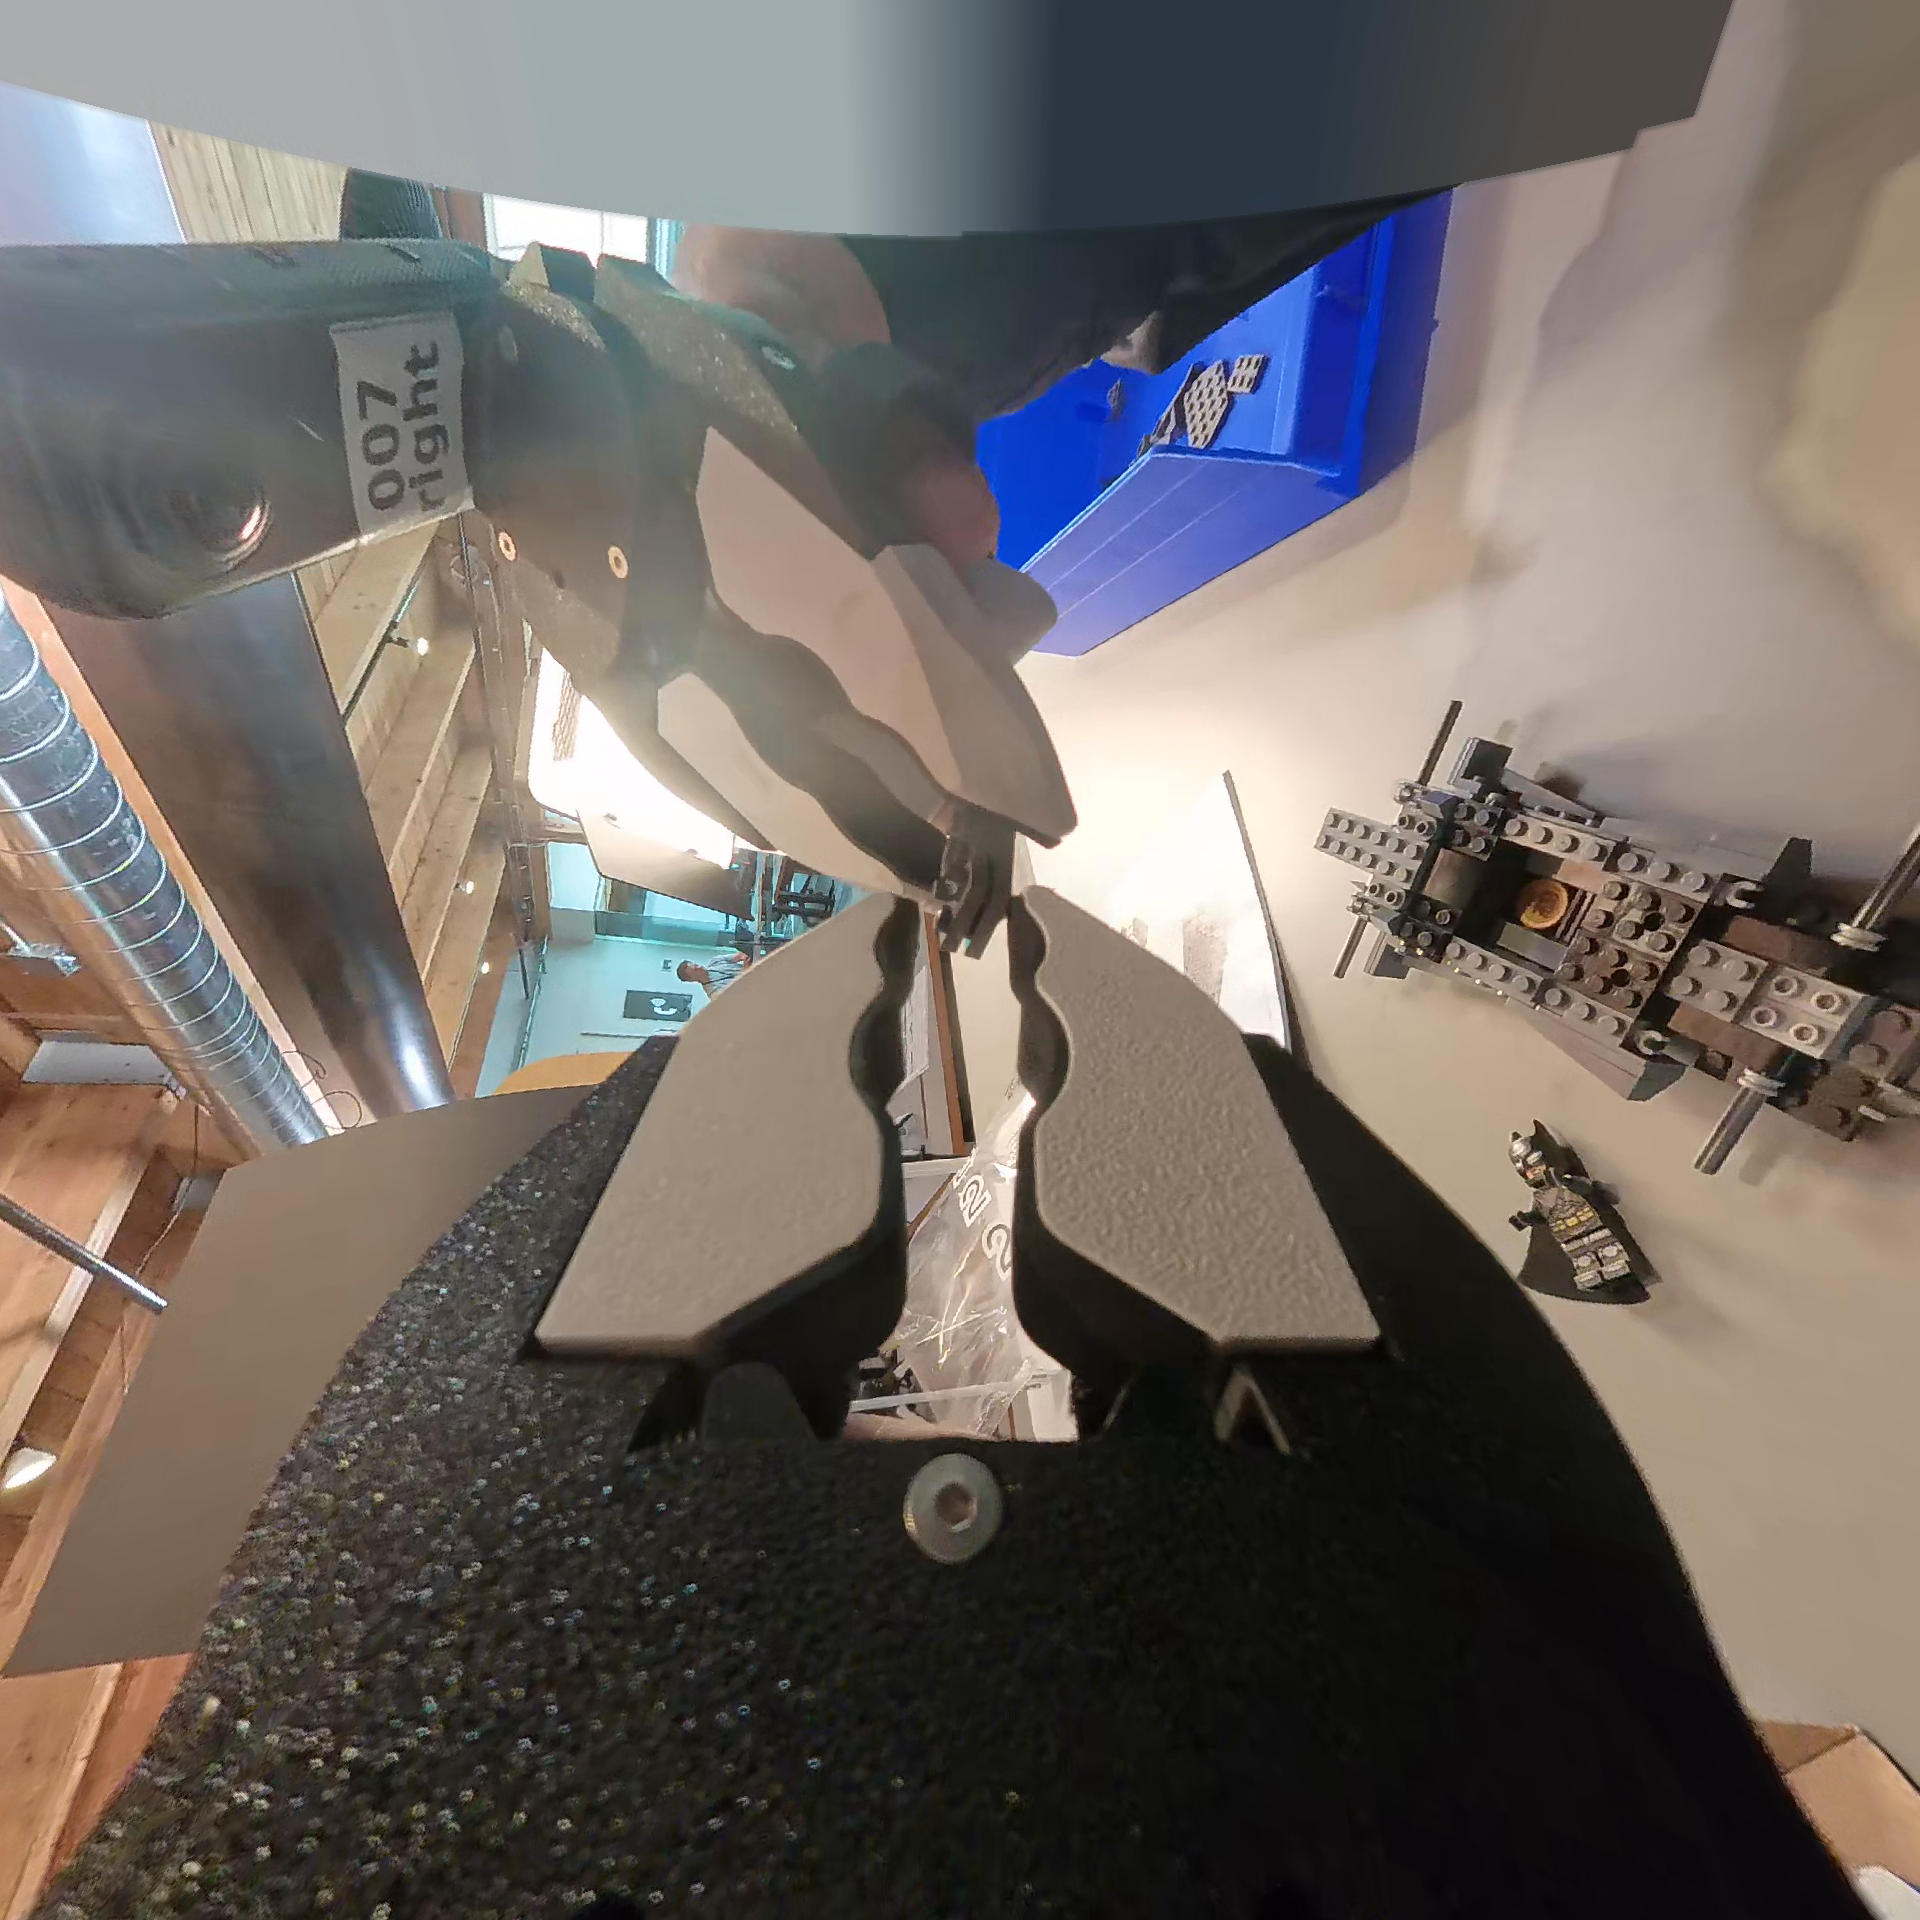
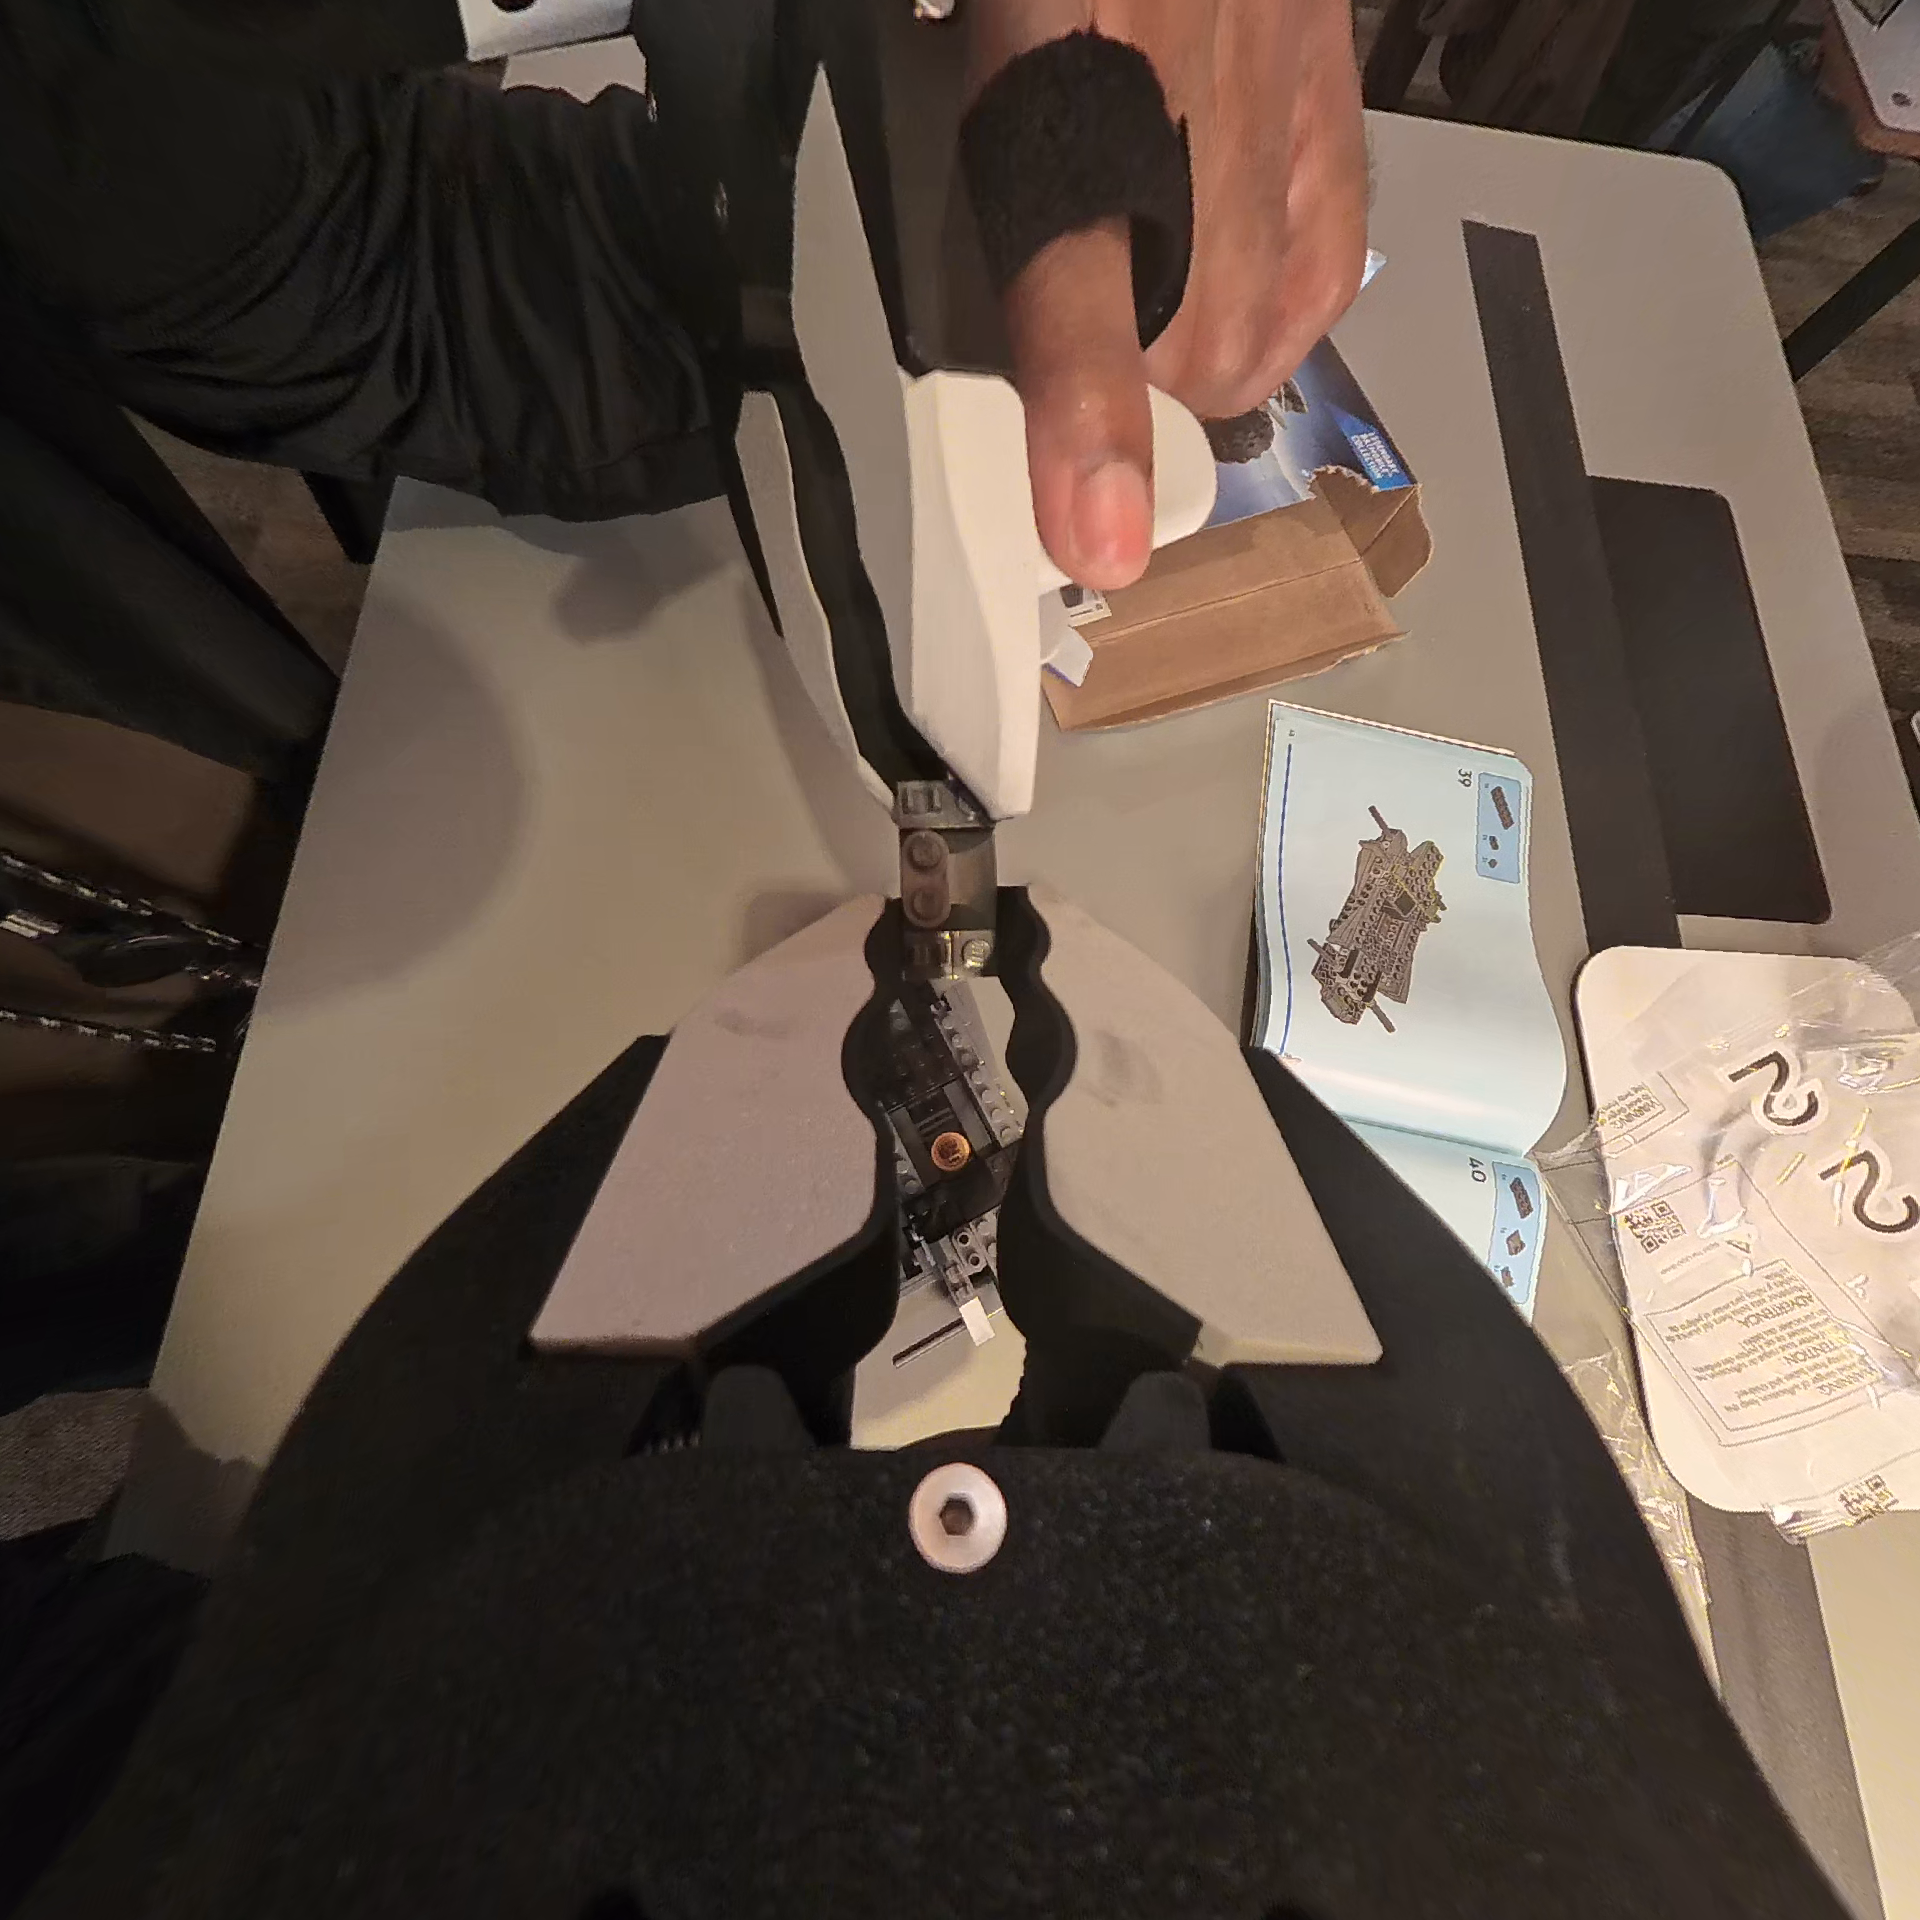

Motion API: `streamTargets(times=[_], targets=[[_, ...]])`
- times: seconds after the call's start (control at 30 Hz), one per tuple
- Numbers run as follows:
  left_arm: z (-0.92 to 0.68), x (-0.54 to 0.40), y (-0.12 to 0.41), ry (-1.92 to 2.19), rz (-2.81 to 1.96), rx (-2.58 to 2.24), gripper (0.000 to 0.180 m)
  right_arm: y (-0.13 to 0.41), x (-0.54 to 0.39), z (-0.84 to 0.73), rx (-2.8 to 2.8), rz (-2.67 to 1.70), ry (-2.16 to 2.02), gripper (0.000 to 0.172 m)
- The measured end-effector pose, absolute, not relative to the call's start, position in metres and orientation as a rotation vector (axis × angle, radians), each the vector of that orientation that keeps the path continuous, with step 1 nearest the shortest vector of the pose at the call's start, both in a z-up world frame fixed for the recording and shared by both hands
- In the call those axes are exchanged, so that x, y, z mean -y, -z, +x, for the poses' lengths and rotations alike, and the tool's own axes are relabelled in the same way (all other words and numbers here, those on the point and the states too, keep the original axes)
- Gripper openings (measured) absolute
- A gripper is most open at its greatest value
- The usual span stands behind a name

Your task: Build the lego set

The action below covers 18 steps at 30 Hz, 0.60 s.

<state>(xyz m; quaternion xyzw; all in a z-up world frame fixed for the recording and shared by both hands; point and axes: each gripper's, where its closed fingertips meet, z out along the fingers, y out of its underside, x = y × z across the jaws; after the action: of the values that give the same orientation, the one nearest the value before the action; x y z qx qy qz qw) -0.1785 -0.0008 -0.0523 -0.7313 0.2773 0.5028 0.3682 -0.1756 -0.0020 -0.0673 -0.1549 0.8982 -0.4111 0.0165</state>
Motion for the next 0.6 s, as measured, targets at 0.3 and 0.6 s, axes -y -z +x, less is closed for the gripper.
streamTargets(times=[0.3, 0.6], targets=[[-0.1785, 0.0001, 0.0521, -1.322, -1.896, -0.723, 0.013, 0.0657, 0.0024, -0.1767, -2.795, -0.472, 1.296, 0.017], [-0.1792, 0.0006, 0.0532, -1.312, -1.919, -0.713, 0.012, 0.0653, 0.0032, -0.1775, -2.802, -0.481, 1.298, 0.017]])
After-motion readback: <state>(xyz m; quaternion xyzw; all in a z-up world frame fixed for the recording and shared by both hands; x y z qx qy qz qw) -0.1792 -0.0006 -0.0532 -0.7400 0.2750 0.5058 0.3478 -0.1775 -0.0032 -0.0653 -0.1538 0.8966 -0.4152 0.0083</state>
